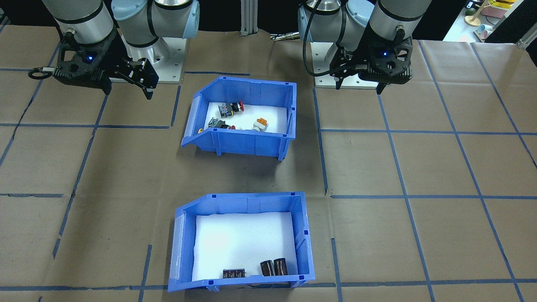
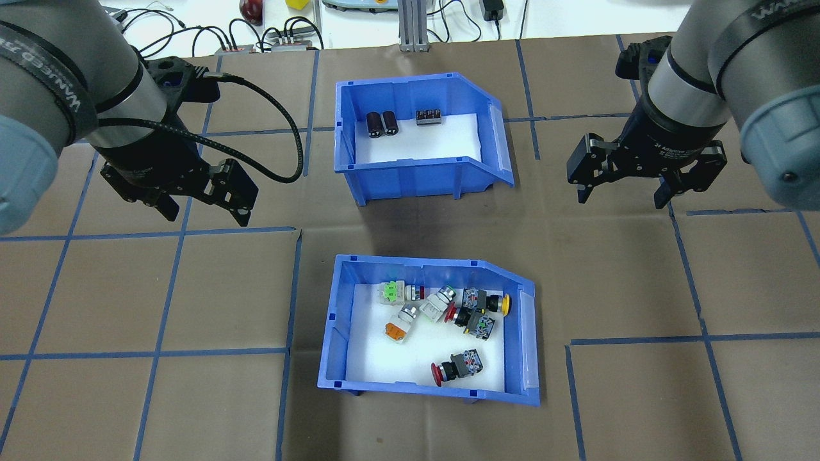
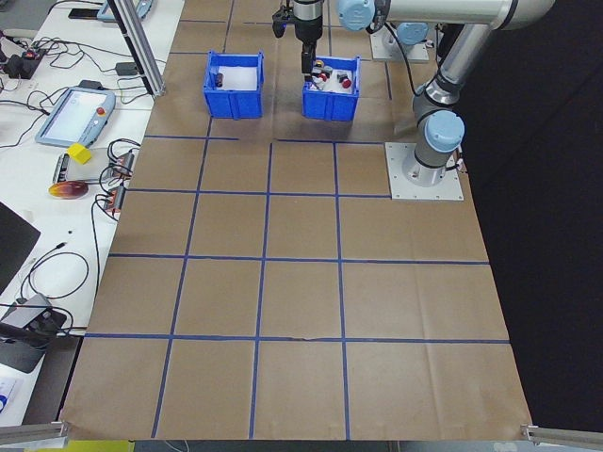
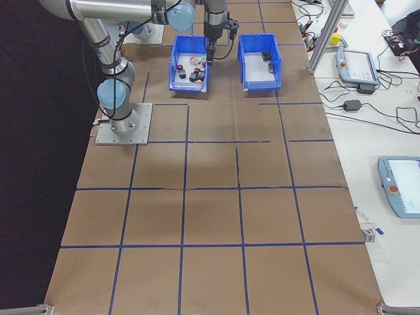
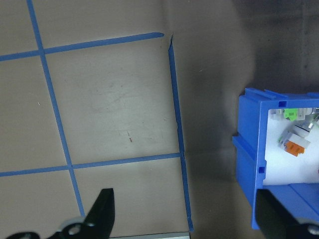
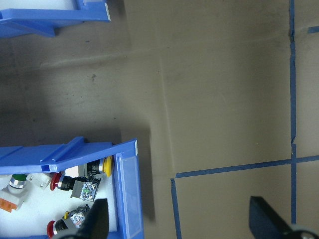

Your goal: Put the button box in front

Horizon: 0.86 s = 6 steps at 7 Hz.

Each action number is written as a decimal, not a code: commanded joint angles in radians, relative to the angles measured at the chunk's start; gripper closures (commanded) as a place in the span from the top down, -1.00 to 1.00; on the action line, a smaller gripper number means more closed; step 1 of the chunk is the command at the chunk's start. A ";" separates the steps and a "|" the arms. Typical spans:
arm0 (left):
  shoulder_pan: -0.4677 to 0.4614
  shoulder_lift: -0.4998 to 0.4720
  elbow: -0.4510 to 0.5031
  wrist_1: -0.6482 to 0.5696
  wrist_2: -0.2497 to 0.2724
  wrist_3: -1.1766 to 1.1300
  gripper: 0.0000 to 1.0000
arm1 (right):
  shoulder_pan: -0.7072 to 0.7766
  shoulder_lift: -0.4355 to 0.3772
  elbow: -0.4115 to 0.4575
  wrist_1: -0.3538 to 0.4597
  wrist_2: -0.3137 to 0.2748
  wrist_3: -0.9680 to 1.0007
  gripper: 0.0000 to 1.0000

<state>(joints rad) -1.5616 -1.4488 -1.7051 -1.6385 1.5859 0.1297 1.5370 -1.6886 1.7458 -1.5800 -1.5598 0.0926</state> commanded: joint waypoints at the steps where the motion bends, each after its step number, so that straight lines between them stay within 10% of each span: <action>1: 0.000 0.002 -0.024 0.043 0.002 0.004 0.98 | 0.000 0.001 0.000 0.000 0.000 -0.004 1.00; 6: 0.002 0.002 -0.025 0.046 0.003 0.005 0.98 | 0.000 0.009 -0.006 -0.011 -0.003 -0.016 1.00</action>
<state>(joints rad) -1.5613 -1.4466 -1.7297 -1.5932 1.5888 0.1339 1.5369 -1.6846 1.7416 -1.5848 -1.5615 0.0826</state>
